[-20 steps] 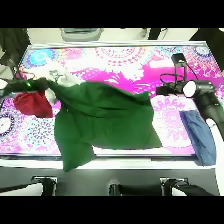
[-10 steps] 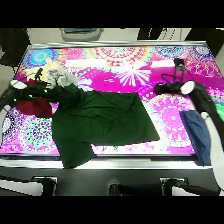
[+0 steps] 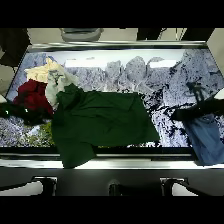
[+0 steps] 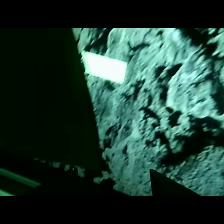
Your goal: Fold the shirts.
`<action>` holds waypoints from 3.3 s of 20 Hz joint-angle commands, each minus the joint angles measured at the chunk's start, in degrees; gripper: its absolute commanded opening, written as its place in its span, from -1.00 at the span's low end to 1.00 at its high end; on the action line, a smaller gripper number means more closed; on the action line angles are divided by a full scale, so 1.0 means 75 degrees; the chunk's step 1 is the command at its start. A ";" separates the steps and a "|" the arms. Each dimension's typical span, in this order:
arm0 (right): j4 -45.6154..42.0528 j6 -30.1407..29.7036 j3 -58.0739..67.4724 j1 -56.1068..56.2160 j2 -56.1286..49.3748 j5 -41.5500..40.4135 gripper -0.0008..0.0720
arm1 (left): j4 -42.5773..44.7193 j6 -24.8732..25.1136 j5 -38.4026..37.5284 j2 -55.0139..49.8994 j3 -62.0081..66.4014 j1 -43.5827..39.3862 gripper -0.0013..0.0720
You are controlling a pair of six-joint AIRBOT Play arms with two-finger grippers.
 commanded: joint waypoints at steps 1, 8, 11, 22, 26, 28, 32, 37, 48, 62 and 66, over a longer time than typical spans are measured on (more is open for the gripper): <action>0.0061 -0.0408 -0.0863 -0.0114 0.0023 0.0504 0.58 | 0.0236 0.0335 0.0259 0.0408 -0.1789 0.0114 0.49; 0.0117 -0.0513 -0.1413 -0.0114 0.0023 0.0189 0.58 | 0.0236 0.0813 0.1137 0.0385 -0.2416 0.0108 0.45; 0.0309 -0.0516 -0.1751 -0.0114 0.0023 -0.0079 0.58 | 0.0201 0.0571 0.1719 0.0356 -0.2419 0.0105 0.22; 0.2463 -0.0740 -0.3558 0.0058 -0.0396 -0.2049 0.67 | 0.0198 0.0458 0.2005 0.0373 -0.2413 -0.0128 -0.87; 0.2468 -0.0446 -0.3413 0.0589 -0.0635 -0.2626 -0.87 | 0.0207 0.0475 0.1778 0.0376 -0.2308 -0.0111 -0.87; 0.2276 -0.0831 -0.2812 0.0580 -0.0568 -0.2235 -0.88 | 0.0210 0.0606 0.1486 0.0478 -0.1871 -0.0108 -0.87; 0.1632 -0.1265 -0.0428 0.0580 0.0627 -0.1845 -0.88 | 0.0073 0.0350 0.1265 0.1565 0.0201 -0.0131 -0.88; 0.0119 -0.1084 0.3692 0.0577 0.2792 -0.3351 -0.88 | -0.0539 -0.0373 0.1617 0.3019 0.4806 -0.0137 -0.87; -0.2288 0.0099 0.5799 0.0580 0.5374 -0.2247 -0.88 | -0.0490 -0.0953 0.1769 0.4963 0.7382 -0.0128 -0.87; -0.2046 -0.0291 0.4447 0.1542 0.0280 0.0895 -0.88 | -0.0323 -0.0058 0.0399 0.1760 0.3911 -0.1072 -0.88; -0.2457 0.0417 0.4045 0.2279 -0.2119 -0.1894 -0.88 | -0.0160 0.0265 0.2092 -0.0315 0.2614 -0.1495 -0.88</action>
